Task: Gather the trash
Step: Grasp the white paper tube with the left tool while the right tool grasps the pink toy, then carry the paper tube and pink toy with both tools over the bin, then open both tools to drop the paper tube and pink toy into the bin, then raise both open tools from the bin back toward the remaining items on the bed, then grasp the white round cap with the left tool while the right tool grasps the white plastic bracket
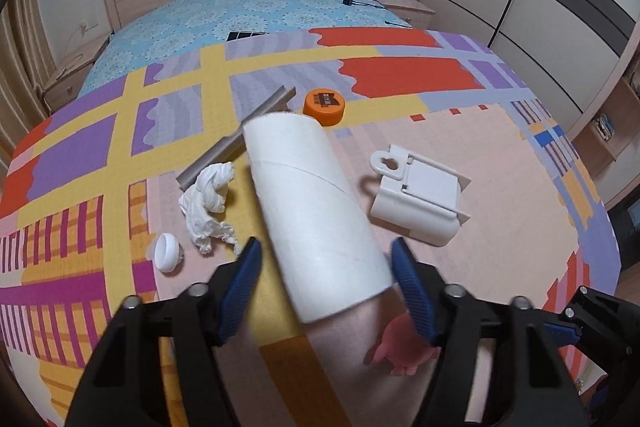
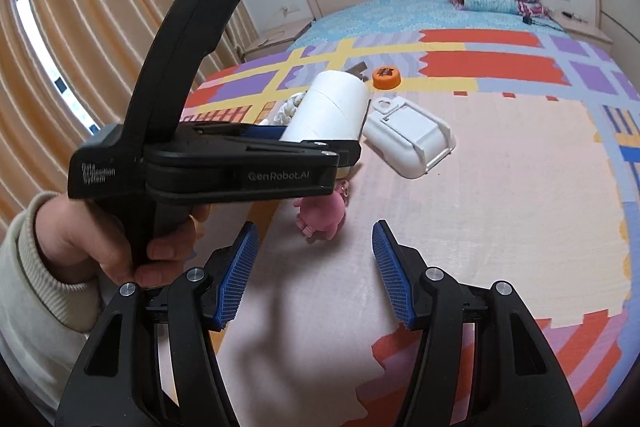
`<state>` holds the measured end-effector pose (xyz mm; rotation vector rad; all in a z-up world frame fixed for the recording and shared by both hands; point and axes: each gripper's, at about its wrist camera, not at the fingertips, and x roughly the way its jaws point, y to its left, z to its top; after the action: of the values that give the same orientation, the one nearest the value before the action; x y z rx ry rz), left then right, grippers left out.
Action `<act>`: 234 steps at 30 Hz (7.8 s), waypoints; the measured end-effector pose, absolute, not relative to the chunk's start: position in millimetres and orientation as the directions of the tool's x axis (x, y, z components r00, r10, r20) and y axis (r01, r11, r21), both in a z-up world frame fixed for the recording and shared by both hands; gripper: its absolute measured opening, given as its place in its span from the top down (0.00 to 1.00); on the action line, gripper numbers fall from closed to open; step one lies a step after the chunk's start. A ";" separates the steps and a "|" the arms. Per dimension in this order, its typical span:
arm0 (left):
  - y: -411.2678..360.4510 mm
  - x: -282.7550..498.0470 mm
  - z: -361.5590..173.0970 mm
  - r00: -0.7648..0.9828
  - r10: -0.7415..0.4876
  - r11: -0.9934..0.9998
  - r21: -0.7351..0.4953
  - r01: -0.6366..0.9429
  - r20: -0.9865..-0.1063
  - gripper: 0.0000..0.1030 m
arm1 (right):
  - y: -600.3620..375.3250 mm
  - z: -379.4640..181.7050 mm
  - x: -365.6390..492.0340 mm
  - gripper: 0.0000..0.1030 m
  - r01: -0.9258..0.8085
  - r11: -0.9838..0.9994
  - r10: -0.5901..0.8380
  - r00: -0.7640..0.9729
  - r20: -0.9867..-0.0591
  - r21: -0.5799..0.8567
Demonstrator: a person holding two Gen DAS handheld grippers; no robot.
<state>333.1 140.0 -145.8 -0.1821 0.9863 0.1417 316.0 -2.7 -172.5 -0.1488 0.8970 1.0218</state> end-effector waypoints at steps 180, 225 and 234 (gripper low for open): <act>9.0 48.1 -138.7 0.669 -0.090 0.990 -0.136 -0.018 -0.738 0.49 | -111.9 -185.8 145.3 0.63 -0.902 0.425 0.603 0.218 -0.767 0.078; 182.6 213.0 -95.9 0.699 0.044 0.974 -0.126 -0.190 -0.713 0.49 | -11.2 -137.4 322.8 0.53 -0.870 0.491 0.629 0.324 -0.706 0.038; 198.1 256.4 -108.3 0.662 0.063 0.971 -0.107 -0.213 -0.747 0.55 | 10.4 -145.1 364.0 0.43 -0.860 0.506 0.611 0.308 -0.729 0.061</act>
<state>256.4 198.1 -108.3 -0.1920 0.8339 0.1571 364.0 10.4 -145.1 -0.3729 0.7743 1.0025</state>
